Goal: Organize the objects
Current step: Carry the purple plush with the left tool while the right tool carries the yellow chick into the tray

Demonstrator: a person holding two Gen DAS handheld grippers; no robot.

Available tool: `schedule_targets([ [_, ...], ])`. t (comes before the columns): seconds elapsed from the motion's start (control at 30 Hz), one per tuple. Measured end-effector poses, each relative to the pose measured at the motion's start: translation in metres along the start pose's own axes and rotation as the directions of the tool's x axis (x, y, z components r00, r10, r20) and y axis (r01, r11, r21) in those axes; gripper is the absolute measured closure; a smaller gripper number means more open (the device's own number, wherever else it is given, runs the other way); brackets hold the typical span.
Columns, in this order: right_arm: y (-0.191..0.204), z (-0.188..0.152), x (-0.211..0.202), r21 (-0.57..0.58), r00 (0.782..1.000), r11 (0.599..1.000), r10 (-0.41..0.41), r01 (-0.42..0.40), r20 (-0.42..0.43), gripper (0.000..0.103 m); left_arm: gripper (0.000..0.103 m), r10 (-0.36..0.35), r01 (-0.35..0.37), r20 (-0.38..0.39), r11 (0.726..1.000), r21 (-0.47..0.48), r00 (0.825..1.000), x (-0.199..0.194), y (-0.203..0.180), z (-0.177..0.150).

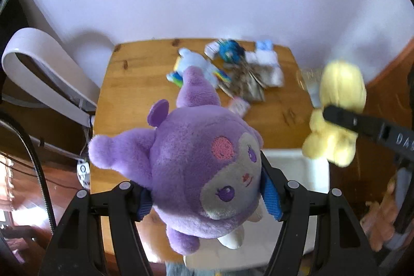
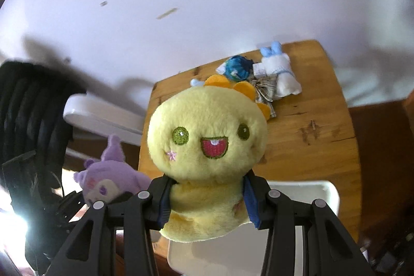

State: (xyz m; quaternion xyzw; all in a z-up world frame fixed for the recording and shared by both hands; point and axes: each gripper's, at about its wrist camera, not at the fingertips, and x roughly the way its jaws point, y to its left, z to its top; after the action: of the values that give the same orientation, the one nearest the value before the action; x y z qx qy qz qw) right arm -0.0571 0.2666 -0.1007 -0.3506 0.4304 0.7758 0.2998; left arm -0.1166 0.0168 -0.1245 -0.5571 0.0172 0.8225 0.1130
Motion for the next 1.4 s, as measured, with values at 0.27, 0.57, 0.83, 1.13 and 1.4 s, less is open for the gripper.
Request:
schedule_targets([
  [0.27,0.019,-0.043,-0.026,-0.081,0.996,0.996,0.023,-0.030,-0.092,0.056,0.031,0.003,-0.001,-0.032,0.999,0.052,0.999,-0.031,-0.036,-0.058],
  [0.57,0.023,-0.057,-0.031,-0.130,0.993,0.991,-0.005,-0.010,-0.119,0.054,0.029,0.042,-0.042,0.015,0.998,0.054,0.999,-0.049,-0.056,-0.083],
  [0.83,0.026,-0.061,-0.019,-0.125,0.985,0.992,-0.012,-0.010,-0.173,0.046,0.026,0.072,-0.072,0.036,0.997,0.022,0.997,-0.053,-0.053,-0.088],
  [1.13,0.028,-0.057,-0.027,-0.116,0.991,0.993,-0.014,-0.002,-0.136,0.028,0.021,0.096,-0.096,0.019,0.995,0.022,0.995,-0.053,-0.055,-0.087],
  [1.4,0.024,-0.056,-0.032,-0.105,0.992,0.995,-0.013,0.000,-0.126,0.028,0.012,0.096,-0.097,0.029,0.995,0.030,0.995,-0.057,-0.057,-0.085],
])
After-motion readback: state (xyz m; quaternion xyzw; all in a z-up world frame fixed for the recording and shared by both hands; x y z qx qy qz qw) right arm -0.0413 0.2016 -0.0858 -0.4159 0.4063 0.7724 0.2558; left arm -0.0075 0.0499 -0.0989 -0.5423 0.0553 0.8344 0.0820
